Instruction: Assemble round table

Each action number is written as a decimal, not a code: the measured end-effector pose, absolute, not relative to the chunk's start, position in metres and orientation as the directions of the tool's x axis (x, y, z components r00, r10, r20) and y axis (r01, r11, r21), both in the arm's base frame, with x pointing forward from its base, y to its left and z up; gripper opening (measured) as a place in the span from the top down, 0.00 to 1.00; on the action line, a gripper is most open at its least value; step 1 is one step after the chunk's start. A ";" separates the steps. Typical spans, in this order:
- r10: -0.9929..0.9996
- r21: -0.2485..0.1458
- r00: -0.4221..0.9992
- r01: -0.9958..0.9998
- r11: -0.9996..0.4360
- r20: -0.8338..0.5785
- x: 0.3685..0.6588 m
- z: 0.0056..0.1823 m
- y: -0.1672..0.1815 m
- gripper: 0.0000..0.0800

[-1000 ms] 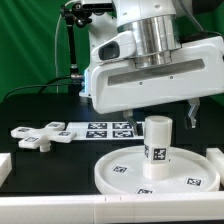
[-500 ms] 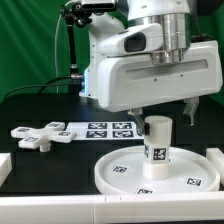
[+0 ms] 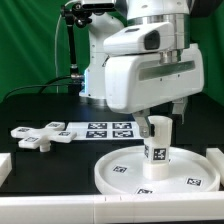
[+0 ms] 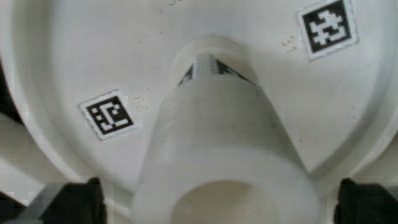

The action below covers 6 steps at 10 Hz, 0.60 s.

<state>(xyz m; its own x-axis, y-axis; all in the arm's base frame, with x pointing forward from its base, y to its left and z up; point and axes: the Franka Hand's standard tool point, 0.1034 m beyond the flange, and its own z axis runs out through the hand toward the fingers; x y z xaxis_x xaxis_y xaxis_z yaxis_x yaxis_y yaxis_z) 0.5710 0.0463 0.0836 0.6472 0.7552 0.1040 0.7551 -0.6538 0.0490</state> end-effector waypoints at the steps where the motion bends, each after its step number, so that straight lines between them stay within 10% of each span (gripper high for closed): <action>1: 0.810 0.059 0.579 0.809 -0.584 0.093 0.570 0.083 0.046 0.19; 6: 0.976 0.086 0.218 0.972 -0.219 0.018 0.570 0.080 0.044 0.19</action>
Offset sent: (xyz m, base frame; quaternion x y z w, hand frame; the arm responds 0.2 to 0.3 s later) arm 0.0065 0.0048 -0.0034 0.0232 -0.0163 -0.2017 0.9790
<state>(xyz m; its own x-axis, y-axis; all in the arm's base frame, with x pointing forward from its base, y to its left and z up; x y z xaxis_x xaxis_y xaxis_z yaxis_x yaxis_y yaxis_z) 0.5699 0.0436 0.0802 0.2179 0.9758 0.0185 0.9720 -0.2187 0.0862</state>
